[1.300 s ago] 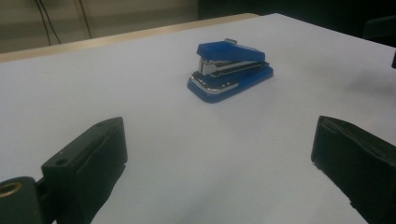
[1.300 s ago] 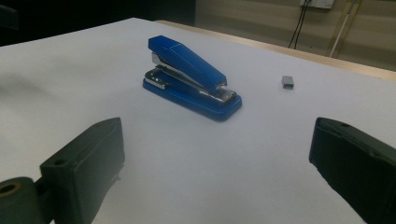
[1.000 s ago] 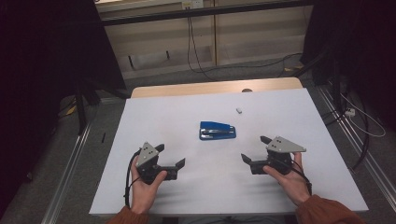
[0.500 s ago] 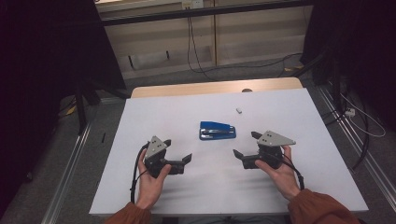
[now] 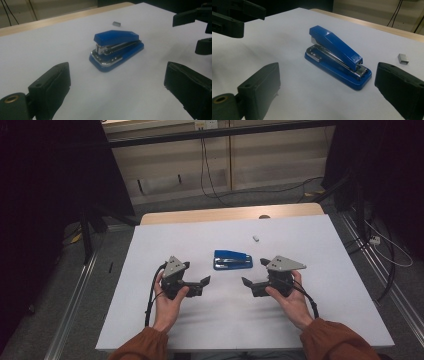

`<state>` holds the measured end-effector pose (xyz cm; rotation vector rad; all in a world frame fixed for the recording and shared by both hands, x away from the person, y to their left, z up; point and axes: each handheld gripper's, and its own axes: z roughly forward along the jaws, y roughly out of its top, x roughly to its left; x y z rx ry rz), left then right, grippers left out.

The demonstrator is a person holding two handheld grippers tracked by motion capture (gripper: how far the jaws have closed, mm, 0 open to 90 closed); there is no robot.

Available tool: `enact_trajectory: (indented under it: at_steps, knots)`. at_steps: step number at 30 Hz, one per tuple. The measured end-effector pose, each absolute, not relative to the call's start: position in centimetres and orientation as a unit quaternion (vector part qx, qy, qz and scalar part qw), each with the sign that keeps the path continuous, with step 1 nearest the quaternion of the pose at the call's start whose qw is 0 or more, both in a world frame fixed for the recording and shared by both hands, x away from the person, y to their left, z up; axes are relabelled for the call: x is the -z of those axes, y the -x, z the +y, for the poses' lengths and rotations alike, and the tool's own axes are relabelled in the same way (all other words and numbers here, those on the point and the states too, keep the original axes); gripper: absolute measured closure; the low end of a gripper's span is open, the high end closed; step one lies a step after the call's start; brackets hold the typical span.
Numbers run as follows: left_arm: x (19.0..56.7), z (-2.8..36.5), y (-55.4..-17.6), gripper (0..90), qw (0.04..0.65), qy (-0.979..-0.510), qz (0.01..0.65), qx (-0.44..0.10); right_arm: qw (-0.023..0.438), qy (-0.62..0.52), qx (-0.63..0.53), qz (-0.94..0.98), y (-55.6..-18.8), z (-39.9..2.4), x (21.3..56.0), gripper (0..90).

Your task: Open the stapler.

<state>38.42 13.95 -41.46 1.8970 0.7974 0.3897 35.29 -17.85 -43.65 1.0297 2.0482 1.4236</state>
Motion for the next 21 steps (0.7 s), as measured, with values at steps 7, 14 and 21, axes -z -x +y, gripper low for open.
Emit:
enact_trajectory:
  at_steps: [7, 14, 21]
  knots:
    - [41.6, 13.5, -39.7, 6.9, 0.504, -0.780, 0.333, -0.162, 0.201, -0.381, -0.526, 0.733, -36.7, -17.6, 42.8, 9.3]
    - [41.6, 13.0, -40.9, 6.0, 0.499, -0.782, 0.331, -0.173, 0.199, -0.381, -0.518, 0.740, -37.8, -16.9, 42.8, 9.0]
    - [41.5, 11.9, -42.1, 6.0, 0.500, -0.780, 0.328, -0.182, 0.197, -0.381, -0.510, 0.746, -39.2, -16.1, 42.8, 9.2]
